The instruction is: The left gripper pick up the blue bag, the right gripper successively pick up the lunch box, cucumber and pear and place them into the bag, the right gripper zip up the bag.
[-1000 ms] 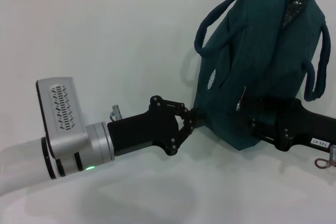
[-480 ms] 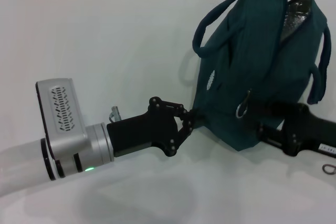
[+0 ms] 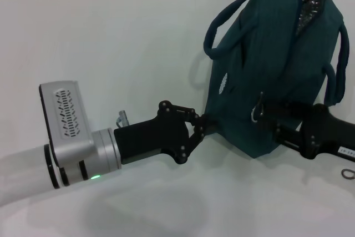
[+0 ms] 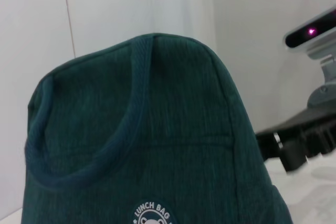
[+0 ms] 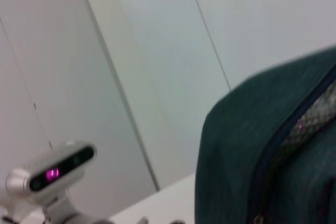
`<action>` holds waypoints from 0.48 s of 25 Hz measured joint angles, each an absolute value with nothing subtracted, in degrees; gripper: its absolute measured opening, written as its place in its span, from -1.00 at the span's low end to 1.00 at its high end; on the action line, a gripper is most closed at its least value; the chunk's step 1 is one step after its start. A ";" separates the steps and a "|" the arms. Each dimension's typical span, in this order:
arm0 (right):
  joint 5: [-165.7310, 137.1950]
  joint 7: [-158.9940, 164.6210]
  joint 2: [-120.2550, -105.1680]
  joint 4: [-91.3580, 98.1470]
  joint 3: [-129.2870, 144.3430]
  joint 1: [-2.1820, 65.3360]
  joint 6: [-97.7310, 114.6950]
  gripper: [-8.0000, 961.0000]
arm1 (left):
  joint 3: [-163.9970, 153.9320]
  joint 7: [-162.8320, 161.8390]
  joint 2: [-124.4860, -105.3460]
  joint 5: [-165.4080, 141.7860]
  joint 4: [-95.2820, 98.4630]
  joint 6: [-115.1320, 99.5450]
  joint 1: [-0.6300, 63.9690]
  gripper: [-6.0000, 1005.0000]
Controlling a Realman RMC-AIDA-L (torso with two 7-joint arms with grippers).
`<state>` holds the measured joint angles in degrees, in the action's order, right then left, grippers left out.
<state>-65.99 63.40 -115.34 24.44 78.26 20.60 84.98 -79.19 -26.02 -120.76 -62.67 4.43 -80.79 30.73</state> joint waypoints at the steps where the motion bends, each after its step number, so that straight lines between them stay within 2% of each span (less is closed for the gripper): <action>1: -65.93 63.23 -115.32 24.59 77.51 20.29 85.74 -0.05 | -79.19 -26.02 -120.76 -62.66 4.32 -80.79 30.63 -0.89; 12: -65.59 61.47 -115.27 24.83 75.41 20.16 84.29 -0.05 | -79.19 -26.02 -120.76 -62.64 4.59 -81.23 30.65 -0.89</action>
